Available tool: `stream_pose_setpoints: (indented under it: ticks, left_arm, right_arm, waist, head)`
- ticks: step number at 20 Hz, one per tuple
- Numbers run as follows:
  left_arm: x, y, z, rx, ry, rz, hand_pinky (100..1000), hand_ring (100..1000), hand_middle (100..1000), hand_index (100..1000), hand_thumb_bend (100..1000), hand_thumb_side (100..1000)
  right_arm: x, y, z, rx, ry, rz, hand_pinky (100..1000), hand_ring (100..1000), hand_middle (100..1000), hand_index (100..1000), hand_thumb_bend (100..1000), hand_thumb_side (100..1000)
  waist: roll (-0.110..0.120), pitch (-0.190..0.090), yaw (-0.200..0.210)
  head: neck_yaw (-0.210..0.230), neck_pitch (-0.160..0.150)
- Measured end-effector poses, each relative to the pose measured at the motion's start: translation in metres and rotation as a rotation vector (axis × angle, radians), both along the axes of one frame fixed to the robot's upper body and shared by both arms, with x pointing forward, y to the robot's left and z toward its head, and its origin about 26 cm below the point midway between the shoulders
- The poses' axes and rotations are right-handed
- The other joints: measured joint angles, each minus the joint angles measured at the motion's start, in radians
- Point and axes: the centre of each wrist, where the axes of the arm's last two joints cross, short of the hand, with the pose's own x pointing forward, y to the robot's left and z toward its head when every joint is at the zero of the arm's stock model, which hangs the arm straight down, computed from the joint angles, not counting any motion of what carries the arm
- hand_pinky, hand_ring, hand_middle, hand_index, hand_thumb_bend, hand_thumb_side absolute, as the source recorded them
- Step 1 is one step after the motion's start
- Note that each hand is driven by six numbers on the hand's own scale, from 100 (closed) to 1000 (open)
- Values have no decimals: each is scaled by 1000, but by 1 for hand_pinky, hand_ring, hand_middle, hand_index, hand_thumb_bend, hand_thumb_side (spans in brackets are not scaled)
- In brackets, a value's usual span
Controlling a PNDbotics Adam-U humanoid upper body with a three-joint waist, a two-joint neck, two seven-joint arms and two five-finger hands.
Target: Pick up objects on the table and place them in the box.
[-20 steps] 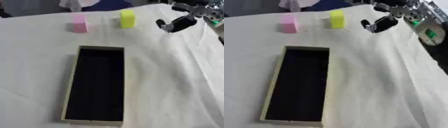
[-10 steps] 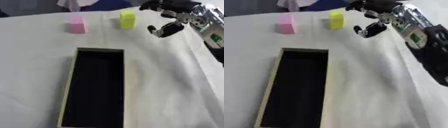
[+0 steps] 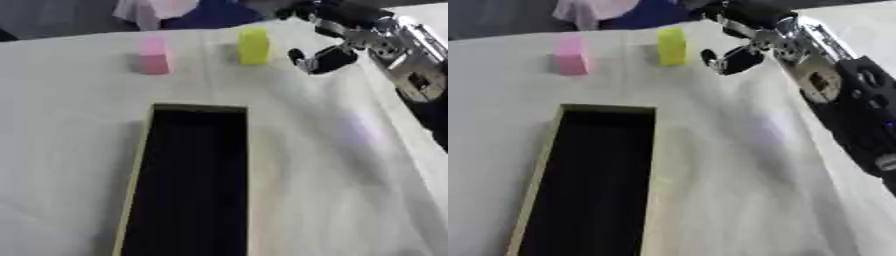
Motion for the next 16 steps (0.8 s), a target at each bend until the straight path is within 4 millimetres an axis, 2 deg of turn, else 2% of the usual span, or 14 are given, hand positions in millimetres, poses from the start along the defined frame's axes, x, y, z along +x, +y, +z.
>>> stream_pose_setpoints:
  ticks: [16]
  left_arm:
    - [1, -1, 2, 15, -9, 2, 590, 541, 620, 845, 120, 855]
  right_arm:
    - [4, 12, 6, 45, -54, -14, 954, 1000, 858, 1000, 100, 244]
  waist:
    - [-6, 35, 23]
  head:
    - [-47, -19]
